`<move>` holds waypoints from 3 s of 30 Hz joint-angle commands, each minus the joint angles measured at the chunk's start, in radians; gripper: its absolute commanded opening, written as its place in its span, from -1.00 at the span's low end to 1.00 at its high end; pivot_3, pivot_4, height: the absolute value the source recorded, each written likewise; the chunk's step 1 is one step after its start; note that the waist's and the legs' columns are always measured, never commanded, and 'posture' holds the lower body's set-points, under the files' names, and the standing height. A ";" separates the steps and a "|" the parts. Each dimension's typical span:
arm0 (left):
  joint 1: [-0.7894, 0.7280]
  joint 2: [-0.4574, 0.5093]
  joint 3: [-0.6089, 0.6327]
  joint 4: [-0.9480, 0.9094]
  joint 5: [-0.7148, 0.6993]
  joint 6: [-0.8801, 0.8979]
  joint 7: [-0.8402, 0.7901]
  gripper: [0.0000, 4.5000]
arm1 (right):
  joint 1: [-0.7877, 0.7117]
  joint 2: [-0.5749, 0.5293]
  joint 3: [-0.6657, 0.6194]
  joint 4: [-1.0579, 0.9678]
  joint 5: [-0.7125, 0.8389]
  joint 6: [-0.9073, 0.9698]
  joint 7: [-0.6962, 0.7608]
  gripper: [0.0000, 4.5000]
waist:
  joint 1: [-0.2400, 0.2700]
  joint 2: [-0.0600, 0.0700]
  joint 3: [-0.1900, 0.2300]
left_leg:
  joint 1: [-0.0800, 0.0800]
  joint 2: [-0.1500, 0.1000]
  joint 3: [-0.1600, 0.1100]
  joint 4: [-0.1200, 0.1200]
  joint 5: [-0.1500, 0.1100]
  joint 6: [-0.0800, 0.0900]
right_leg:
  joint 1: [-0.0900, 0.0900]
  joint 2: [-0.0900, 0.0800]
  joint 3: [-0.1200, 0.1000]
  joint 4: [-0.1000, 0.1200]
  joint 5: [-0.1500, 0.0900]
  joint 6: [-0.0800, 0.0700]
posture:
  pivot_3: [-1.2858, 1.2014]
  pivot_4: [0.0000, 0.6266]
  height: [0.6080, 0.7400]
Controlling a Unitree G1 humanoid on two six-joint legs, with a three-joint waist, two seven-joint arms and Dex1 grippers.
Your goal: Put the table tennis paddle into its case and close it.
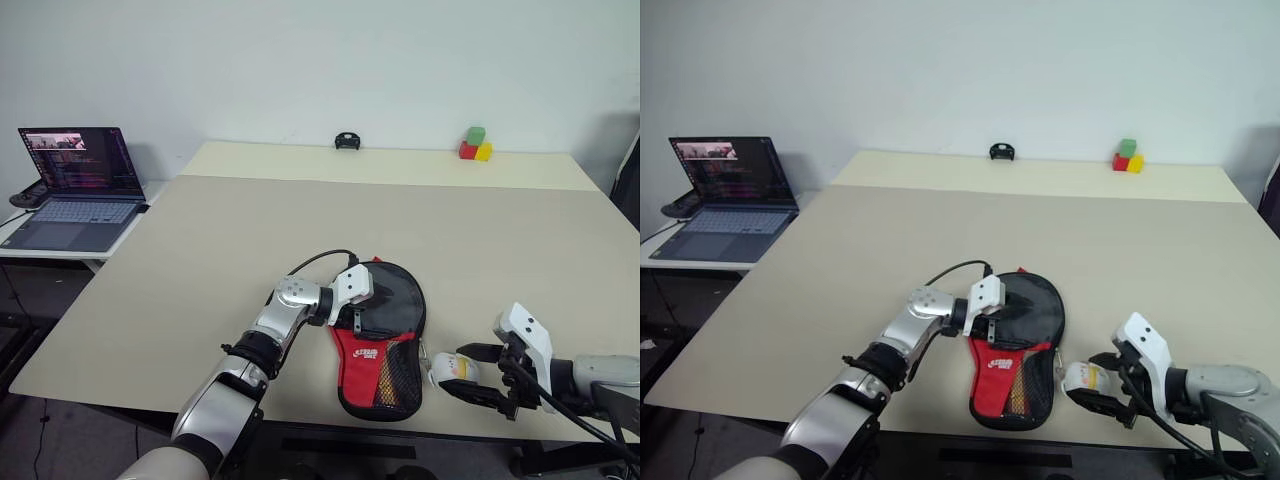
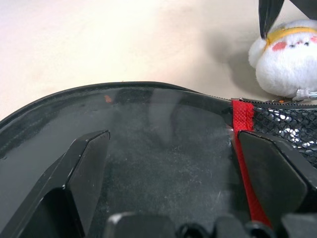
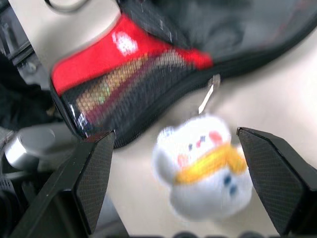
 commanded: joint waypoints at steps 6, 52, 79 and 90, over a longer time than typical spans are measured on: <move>0.003 -0.008 -0.004 0.011 0.020 -0.007 0.003 1.00 | -0.029 -0.024 0.129 0.065 -0.158 -0.166 0.019 0.90 | 0.000 0.000 0.000 | 0.000 0.000 0.000 0.000 0.000 0.000 | 0.000 0.000 0.000 0.000 0.000 0.000 | 0.03 -0.52 1.00; 0.006 -0.044 -0.080 0.197 0.112 -0.047 -0.102 1.00 | 0.267 -0.178 0.016 -0.262 -0.092 -0.149 0.169 -0.85 | 0.006 -0.004 -0.003 | 0.016 0.000 -0.003 -0.002 -0.001 0.001 | 0.019 0.000 -0.003 -0.008 -0.001 0.002 | 0.03 -0.52 1.00; 0.010 -0.043 -0.081 0.167 0.124 -0.034 -0.097 1.00 | 0.257 -0.207 0.364 -0.386 -0.086 -0.245 0.045 -0.86 | 0.009 -0.010 -0.007 | 0.015 0.000 -0.005 -0.004 -0.004 0.002 | 0.022 0.000 -0.005 -0.017 -0.002 0.003 | 0.03 -0.52 1.00; -0.004 -0.058 -0.069 0.182 0.121 -0.039 -0.066 1.00 | 0.244 -0.214 0.314 -0.305 -0.149 -0.273 0.074 0.30 | 0.009 -0.010 -0.008 | 0.016 0.000 -0.005 -0.004 -0.004 0.003 | 0.023 0.000 -0.005 -0.017 -0.002 0.003 | 0.03 -0.52 1.00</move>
